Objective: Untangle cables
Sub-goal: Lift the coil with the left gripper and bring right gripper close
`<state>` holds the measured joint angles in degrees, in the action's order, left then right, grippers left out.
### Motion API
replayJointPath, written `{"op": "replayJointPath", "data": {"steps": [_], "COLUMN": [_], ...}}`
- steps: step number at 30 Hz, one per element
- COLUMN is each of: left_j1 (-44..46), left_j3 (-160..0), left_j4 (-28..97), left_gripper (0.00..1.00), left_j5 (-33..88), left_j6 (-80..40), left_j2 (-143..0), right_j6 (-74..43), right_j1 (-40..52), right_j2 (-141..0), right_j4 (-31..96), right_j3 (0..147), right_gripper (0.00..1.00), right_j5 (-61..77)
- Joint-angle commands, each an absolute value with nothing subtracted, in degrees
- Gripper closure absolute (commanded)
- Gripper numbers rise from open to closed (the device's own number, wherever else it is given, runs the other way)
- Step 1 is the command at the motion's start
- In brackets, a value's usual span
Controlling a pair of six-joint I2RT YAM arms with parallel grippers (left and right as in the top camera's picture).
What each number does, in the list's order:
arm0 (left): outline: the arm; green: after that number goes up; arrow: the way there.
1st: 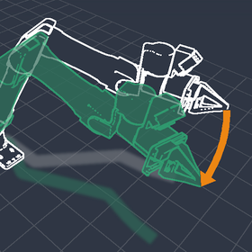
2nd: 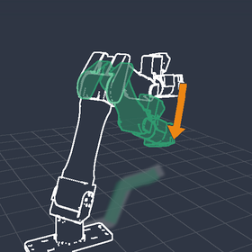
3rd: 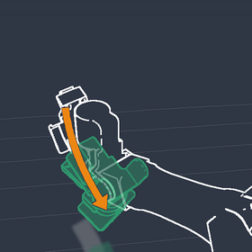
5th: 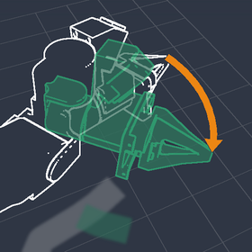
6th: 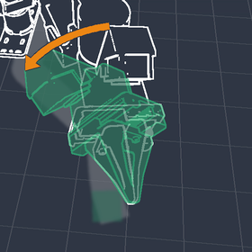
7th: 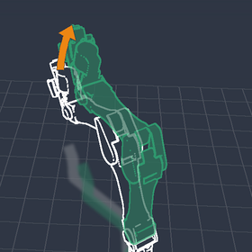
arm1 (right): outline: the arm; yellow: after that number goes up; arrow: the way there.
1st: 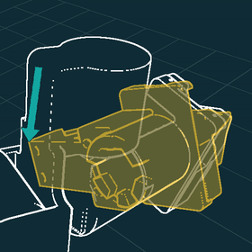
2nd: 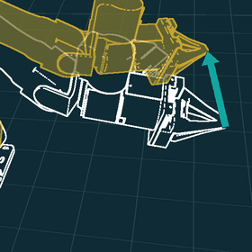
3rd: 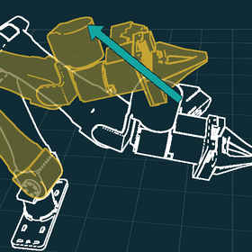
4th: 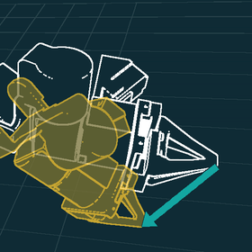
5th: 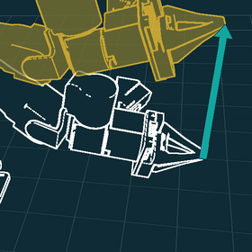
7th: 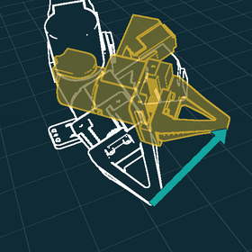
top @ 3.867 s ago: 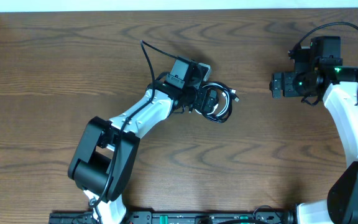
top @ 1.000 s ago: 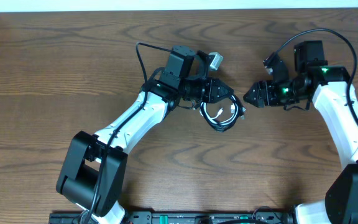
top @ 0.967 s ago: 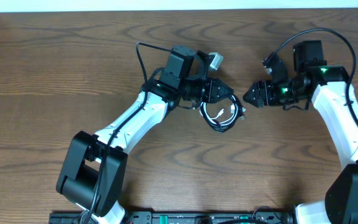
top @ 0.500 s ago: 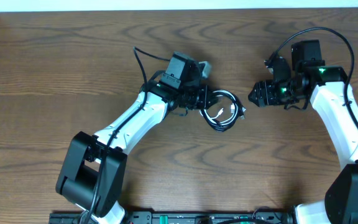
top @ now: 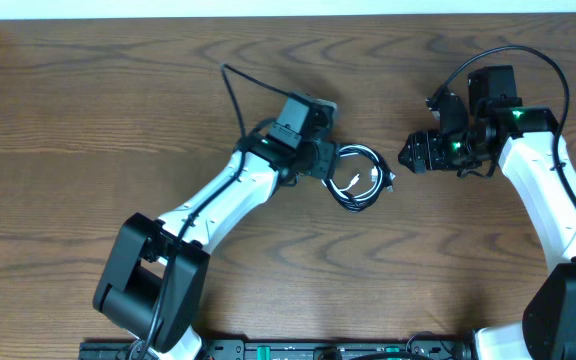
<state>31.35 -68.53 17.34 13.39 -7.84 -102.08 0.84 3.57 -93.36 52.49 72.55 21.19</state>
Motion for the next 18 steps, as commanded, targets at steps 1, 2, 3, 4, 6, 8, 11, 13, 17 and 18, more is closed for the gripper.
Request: {"op": "replayJointPath", "data": {"steps": [1,2,3,4,6,8,11,13,17,18], "left_j1": [33.17,33.3,33.5,33.58,33.56,33.56,33.56,33.56,33.58,33.58], "left_j3": [-68.36,-68.36,-68.36,-68.36,-68.36,-68.36,-68.36,-68.36,-68.36,-68.36], "left_j4": [16.8,16.6,16.43,16.23,15.9,15.7,15.49,14.81,12.97,12.91], "left_gripper": [0.38,0.38,0.37,0.37,0.34,0.34,0.34,0.34,0.35,0.35], "left_j5": [12.19,12.43,12.6,12.6,12.6,12.6,13.06,14.2,16.86,16.88], "left_j6": [-0.97,-0.36,0.01,0.01,-0.01,0.01,0.01,-0.01,-0.05,-0.03], "left_j2": [-103.88,-104.38,-104.79,-105.32,-106.34,-107.31,-108.75,-109.65,-111.37,-111.59], "right_j6": [0.64,0.67,0.67,0.69,0.67,0.69,0.69,0.69,0.69,0.69], "right_j1": [3.86,3.86,3.86,3.86,3.86,3.86,3.86,3.86,3.86,3.86], "right_j2": [-93.65,-93.65,-93.67,-93.67,-93.67,-93.67,-93.65,-93.67,-93.65,-93.67], "right_j4": [52.97,53.08,53.21,53.39,53.69,54.0,54.04,54.0,54.02,54.06], "right_j3": [72.07,72.07,72.07,72.07,72.07,72.07,72.07,72.07,72.05,72.07], "right_gripper": [0.22,0.22,0.21,0.21,0.21,0.2,0.19,0.18,0.18,0.17], "right_j5": [21.56,21.54,21.54,21.54,21.54,21.54,21.52,21.52,21.54,21.52]}}
